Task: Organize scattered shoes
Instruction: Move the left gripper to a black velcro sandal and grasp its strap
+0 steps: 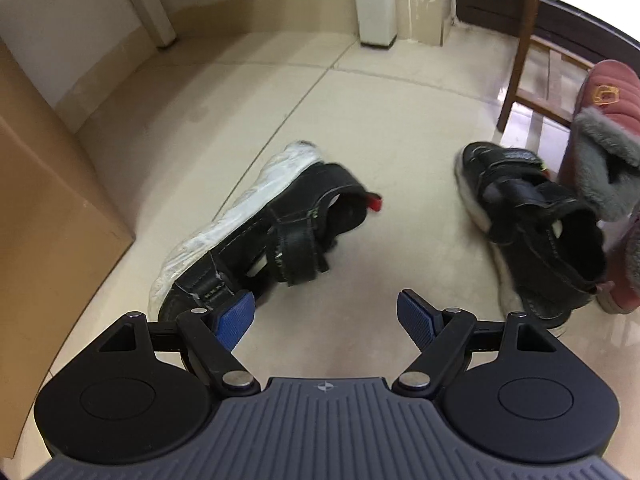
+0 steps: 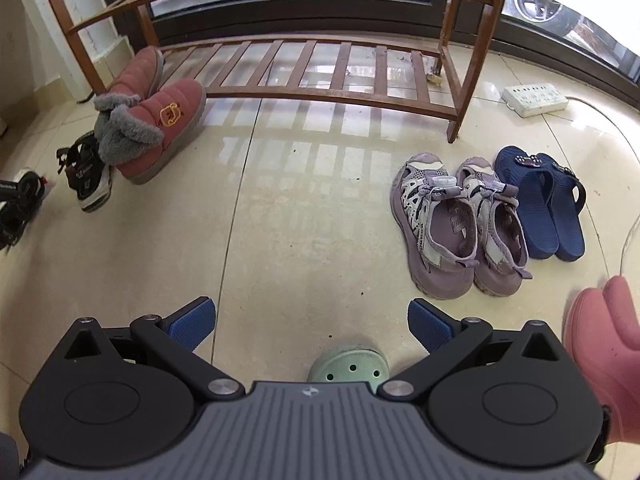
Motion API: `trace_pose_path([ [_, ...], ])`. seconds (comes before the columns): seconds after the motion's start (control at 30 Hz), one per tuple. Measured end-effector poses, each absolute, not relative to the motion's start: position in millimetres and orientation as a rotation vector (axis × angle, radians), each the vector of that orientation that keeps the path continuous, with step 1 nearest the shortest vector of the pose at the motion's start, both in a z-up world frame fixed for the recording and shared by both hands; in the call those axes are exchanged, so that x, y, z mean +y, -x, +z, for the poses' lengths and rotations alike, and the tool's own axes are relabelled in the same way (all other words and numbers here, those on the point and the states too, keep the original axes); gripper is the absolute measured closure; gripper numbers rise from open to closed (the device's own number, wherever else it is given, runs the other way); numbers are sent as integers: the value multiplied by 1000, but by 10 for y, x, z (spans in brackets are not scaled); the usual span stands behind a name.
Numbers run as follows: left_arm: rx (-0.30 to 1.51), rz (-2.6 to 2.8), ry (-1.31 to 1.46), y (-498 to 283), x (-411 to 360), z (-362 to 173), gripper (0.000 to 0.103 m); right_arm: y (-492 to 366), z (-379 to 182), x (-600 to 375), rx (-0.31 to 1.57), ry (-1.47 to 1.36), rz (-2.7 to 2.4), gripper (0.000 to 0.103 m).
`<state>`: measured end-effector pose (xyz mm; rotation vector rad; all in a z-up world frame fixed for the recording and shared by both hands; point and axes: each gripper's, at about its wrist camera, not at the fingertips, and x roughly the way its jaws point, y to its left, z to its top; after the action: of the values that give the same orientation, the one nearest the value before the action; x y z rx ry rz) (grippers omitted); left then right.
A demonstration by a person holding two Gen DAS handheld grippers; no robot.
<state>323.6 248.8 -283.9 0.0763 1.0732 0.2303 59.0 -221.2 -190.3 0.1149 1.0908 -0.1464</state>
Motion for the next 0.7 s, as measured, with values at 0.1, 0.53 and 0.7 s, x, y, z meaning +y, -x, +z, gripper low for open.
trace_pose_path([
  [0.1,1046,182,-140,-3290,2560,-2805,23,-611,-1797,-2213,1109,-32,-142,0],
  [0.53,1085,38,-139,-3564,3146,-2763,22,-721,-1422,-2230,1120,-83,-190,0],
  [0.7,1098,-1,-145,-3609,3185,-2728,22,-684,-1337,-2084,1111,-80,-164,0],
])
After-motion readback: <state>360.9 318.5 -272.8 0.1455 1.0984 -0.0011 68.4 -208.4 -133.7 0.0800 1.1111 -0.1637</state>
